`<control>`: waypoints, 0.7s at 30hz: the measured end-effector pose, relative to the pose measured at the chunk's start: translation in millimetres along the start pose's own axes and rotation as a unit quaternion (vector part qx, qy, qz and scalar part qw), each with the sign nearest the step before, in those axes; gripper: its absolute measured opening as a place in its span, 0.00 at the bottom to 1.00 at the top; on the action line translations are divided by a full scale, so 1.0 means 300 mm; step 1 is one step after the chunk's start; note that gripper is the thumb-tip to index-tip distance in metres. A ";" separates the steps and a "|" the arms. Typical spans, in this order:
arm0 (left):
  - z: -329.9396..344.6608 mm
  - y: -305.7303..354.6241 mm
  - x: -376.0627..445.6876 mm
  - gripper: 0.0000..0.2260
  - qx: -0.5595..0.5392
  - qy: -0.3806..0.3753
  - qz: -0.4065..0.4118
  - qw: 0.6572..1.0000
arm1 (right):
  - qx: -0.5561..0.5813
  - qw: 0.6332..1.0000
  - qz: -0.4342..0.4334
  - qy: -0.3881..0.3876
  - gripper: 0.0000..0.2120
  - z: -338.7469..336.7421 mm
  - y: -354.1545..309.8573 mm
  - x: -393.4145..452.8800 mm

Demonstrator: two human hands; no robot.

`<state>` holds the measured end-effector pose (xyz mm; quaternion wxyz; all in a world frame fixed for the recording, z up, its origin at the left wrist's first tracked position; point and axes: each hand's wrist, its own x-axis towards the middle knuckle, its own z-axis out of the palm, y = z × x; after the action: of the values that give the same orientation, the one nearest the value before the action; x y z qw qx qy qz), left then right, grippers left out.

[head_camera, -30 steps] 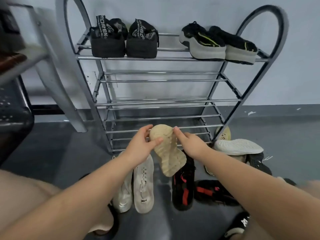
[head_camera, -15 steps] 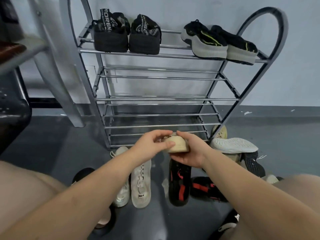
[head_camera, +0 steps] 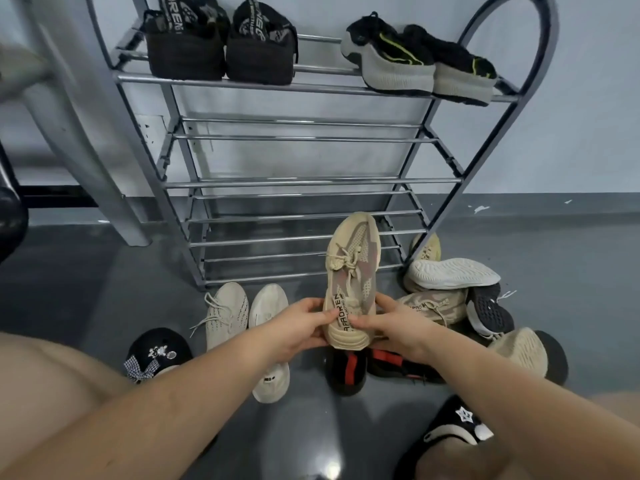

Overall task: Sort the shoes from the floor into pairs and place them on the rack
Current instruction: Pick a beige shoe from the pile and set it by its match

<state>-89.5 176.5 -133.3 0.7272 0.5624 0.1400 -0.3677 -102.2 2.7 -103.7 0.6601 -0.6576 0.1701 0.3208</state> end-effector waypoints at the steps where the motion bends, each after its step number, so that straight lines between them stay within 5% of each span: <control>1: -0.001 -0.007 0.002 0.15 0.005 -0.001 0.004 1.000 | 0.003 1.000 0.015 0.006 0.24 -0.006 0.006 -0.002; 7: -0.011 -0.024 0.021 0.15 0.012 0.006 0.003 1.000 | 0.000 0.999 0.038 0.029 0.12 -0.028 0.005 0.032; 21: -0.119 -0.170 0.061 0.05 -0.016 0.028 -0.093 0.995 | 0.060 0.994 0.085 0.040 0.09 0.050 0.207 0.176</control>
<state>-104.7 197.6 -193.0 0.6948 0.5449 0.2180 -0.4157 -106.4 23.5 -183.7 0.6614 -0.6123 0.2705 0.3382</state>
